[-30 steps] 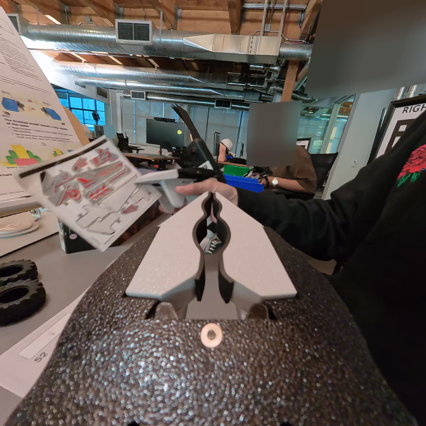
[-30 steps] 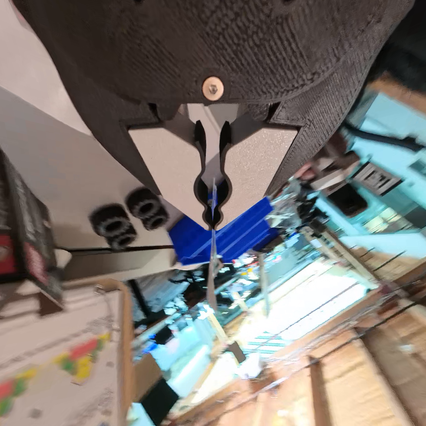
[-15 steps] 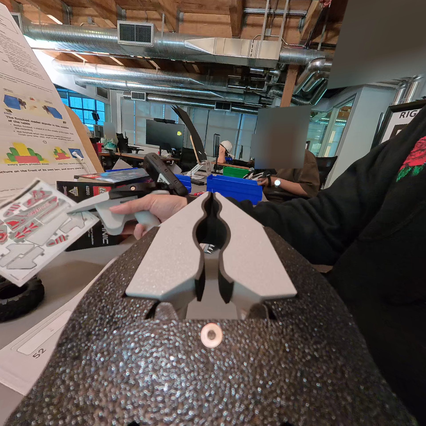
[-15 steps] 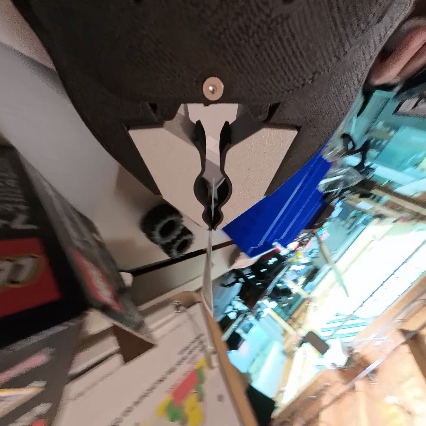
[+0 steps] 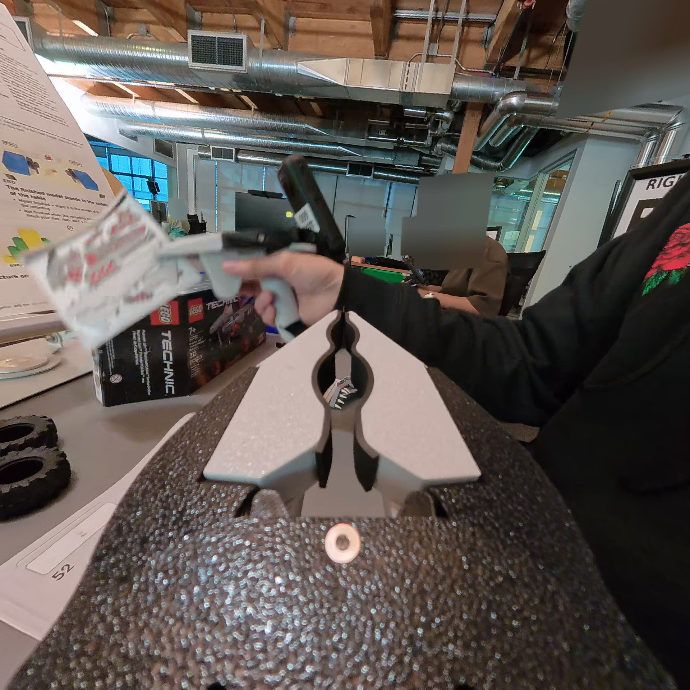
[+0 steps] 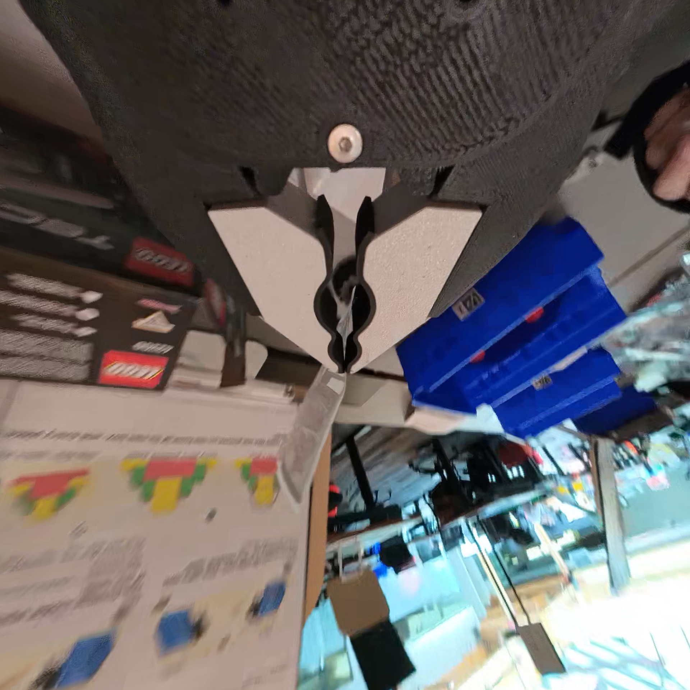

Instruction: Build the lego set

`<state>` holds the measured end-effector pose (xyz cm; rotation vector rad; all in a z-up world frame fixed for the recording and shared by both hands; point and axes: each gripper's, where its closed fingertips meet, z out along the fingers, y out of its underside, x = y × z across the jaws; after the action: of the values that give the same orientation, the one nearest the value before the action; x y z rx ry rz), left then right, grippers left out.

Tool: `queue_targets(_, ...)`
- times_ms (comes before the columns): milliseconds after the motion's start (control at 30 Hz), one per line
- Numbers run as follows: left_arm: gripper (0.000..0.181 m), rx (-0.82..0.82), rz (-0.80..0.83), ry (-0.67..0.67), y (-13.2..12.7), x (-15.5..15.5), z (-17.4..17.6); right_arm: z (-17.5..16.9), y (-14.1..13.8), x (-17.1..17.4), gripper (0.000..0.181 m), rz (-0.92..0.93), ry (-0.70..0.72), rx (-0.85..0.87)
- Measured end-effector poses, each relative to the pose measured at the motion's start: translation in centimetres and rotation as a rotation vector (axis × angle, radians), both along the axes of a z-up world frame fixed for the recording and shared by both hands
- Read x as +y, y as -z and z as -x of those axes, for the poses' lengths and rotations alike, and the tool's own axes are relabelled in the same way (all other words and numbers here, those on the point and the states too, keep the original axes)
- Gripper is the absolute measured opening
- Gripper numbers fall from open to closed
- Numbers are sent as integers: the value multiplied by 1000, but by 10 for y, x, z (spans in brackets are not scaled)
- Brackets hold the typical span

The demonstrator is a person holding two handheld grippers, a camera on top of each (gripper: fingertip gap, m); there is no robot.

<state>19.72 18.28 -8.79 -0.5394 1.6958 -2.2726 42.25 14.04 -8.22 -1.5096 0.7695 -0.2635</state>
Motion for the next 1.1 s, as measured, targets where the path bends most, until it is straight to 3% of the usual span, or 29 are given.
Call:
queue_targets(67,0,-1,2,-1,0,1,0,-17,-30,-30,0,-101,26,26)
queue_targets(167,0,-3,8,0,-1,1,0,-45,-36,-75,0,-164,39,146)
queue_targets(333,0,3,11,13,0,-2,1,-78,2,-126,0,-267,43,425)
queue_targets(400,0,7,2,12,2,-4,0,-83,23,-138,2,-196,84,479)
queue_targets(467,0,12,1,15,4,-5,-1,-84,44,-148,24,-58,125,507)
queue_targets(500,0,16,2,18,4,-6,-1,-84,44,-152,22,-33,134,491)
queue_targets(567,0,27,-4,20,7,-9,-2,-89,40,-164,39,-11,180,473)
queue_targets(667,0,32,-20,15,10,-14,-4,-93,31,-187,84,43,258,448)
queue_targets(733,0,25,-33,-1,9,-17,-6,-89,17,-205,94,91,312,374)
queue_targets(833,0,-27,-97,-84,6,-25,-13,-50,-2,-202,97,133,258,258)
queue_targets(900,0,-115,-196,-185,4,-35,-19,3,-2,-173,94,119,80,231)
queue_targets(1033,0,-438,-516,-470,4,-62,-30,121,11,-121,84,20,-263,241)
queue_targets(1100,0,-625,-688,-604,4,-78,-32,164,17,-108,81,-75,-349,274)
